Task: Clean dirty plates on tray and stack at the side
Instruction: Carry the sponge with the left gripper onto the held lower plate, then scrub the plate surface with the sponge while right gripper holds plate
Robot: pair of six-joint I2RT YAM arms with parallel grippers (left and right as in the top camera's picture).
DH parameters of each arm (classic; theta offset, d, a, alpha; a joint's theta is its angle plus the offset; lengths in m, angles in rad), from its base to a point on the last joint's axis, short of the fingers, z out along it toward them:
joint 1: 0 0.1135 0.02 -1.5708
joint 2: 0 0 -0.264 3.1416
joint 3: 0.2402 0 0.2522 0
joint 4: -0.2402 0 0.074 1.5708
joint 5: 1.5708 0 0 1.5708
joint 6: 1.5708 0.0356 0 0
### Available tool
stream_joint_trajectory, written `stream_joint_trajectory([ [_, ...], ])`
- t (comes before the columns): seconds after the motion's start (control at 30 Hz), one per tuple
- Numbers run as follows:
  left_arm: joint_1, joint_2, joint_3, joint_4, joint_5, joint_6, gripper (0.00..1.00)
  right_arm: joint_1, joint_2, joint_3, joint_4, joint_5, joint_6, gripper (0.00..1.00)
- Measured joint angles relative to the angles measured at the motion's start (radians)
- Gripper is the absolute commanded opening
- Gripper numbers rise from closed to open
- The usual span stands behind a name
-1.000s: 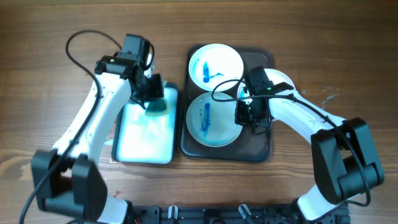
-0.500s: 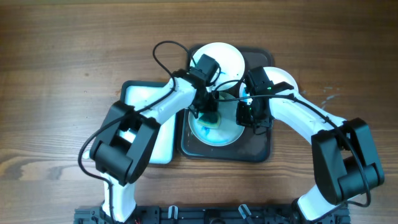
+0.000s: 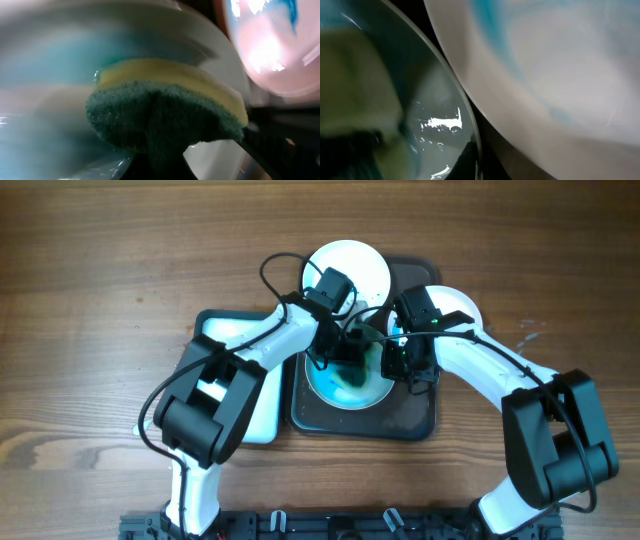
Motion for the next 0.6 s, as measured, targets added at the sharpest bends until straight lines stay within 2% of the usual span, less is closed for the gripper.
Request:
stream_joint_trajectory([
  [0.07, -0.011, 0.009, 0.0, -0.053, 0.077, 0.023, 0.04, 0.0, 0.0, 0.0, 0.0, 0.0, 0.0, 0.04],
  [0.17, -0.018, 0.008, 0.006, -0.128, 0.027, 0.022, 0.04, 0.0, 0.0, 0.0, 0.002, 0.0, 0.0, 0.04],
  [0.23, -0.027, -0.001, 0.021, -0.179, -0.08, -0.021, 0.04, 0.0, 0.0, 0.0, 0.002, 0.0, 0.0, 0.04],
  [0.37, -0.007, -0.043, 0.029, -0.255, -0.462, -0.085, 0.04, 0.0, 0.0, 0.0, 0.003, 0.0, 0.0, 0.04],
  [0.43, -0.001, -0.045, 0.031, -0.251, -0.536, -0.09, 0.04, 0.005, 0.0, 0.0, 0.023, -0.012, 0.0, 0.04],
  [0.53, 0.002, -0.046, 0.024, -0.205, -0.528, -0.092, 0.04, 0.006, 0.0, 0.0, 0.021, -0.014, 0.0, 0.04],
  [0.6, 0.038, -0.044, 0.013, -0.097, -0.391, -0.092, 0.05, -0.002, 0.0, 0.001, 0.008, -0.002, 0.008, 0.04],
])
